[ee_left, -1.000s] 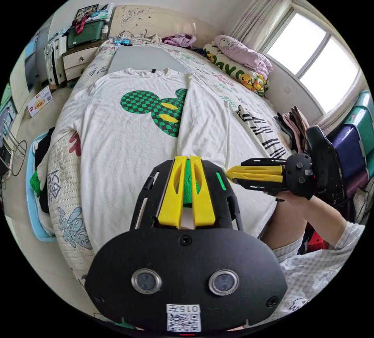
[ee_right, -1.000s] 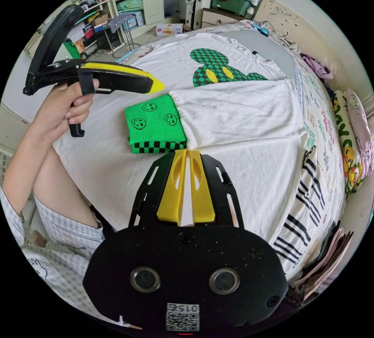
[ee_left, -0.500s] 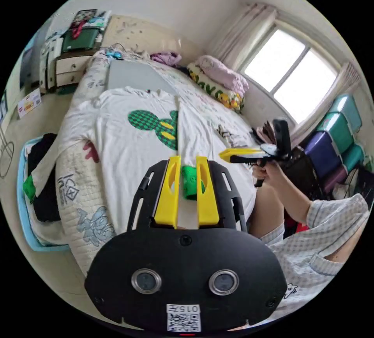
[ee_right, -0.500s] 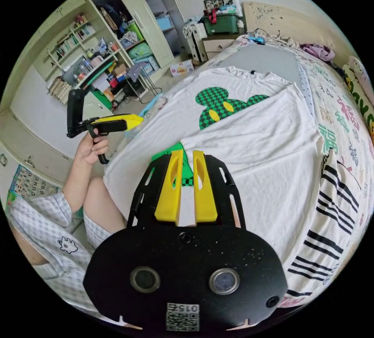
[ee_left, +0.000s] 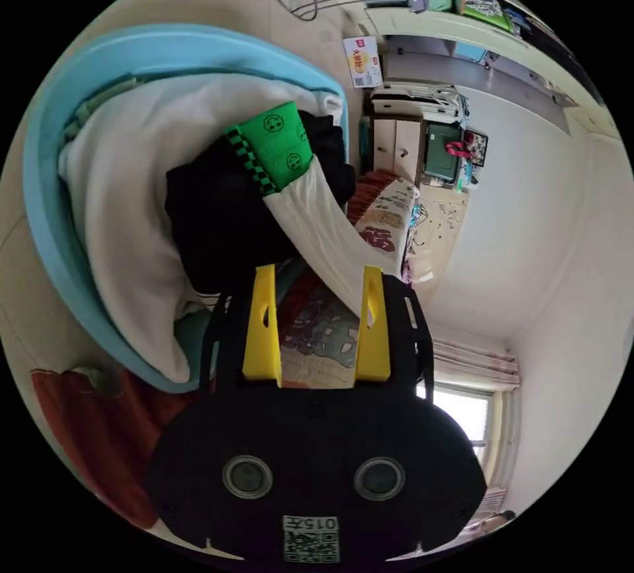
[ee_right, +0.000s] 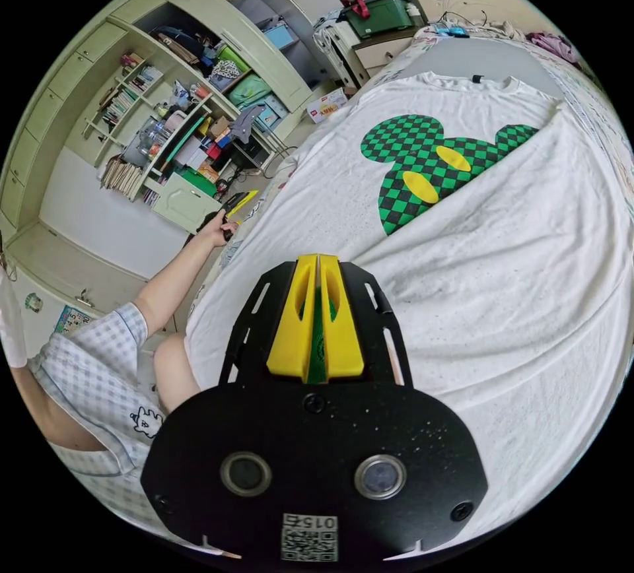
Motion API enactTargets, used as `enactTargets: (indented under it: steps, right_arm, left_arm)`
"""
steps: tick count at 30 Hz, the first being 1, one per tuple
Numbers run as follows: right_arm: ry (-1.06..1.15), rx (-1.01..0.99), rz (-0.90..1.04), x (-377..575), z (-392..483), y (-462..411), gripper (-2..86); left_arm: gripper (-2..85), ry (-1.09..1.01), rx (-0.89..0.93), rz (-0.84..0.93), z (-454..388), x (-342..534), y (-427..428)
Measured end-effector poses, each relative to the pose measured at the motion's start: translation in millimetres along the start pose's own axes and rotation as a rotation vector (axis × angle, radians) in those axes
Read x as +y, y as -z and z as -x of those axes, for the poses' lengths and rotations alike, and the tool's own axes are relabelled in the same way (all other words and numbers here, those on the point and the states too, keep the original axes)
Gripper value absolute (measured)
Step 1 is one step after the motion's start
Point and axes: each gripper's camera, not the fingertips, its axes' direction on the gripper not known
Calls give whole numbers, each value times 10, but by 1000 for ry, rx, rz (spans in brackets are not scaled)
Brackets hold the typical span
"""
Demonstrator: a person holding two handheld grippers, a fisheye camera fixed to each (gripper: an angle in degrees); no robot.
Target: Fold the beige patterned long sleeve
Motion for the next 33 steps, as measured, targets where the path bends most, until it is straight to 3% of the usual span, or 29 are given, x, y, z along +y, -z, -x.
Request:
enactTargets:
  steps: [3, 6, 7, 13, 15, 17, 21, 23, 26, 33]
  right_arm:
    - [-1, -33, 14, -37, -24, 29, -2]
    - [-12, -66, 11, -46, -66, 78, -4]
    - [-15, -72, 10, -46, -74, 87, -4]
    - [-12, -71, -1, -18, -31, 177, -4]
    - [-4, -31, -51, 32, 84, 324, -3]
    - [24, -32, -122, 106, 326, 590, -3]
    - [80, -52, -287, 398, 948, 1209, -4]
    - [77, -102, -287, 508, 1100, 1373, -3]
    - [29, -231, -305, 688, 1255, 1633, -2]
    - [-115, -502, -202, 697, 2084, 1967, -2]
  left_arm:
    - [147, 66, 44, -88, 95, -100, -140]
    - [71, 45, 121, -204, 83, 8, -191]
    - [14, -6, 110, -245, -15, 93, -181]
    - [-7, -471, -21, -353, -1229, 1030, -110]
    - [-8, -675, -30, -330, -1721, 1588, -158]
    - [-8, -1011, -52, -248, -2326, 2565, -316]
    - [-7, -1452, -104, -83, -2643, 4244, -766]
    - [-5, -1600, -217, 147, -2542, 5072, -1377]
    - [-4, -1489, -374, 406, -2184, 5504, -2111]
    - [-5, -1389, -416, 427, -1595, 5860, -2536]
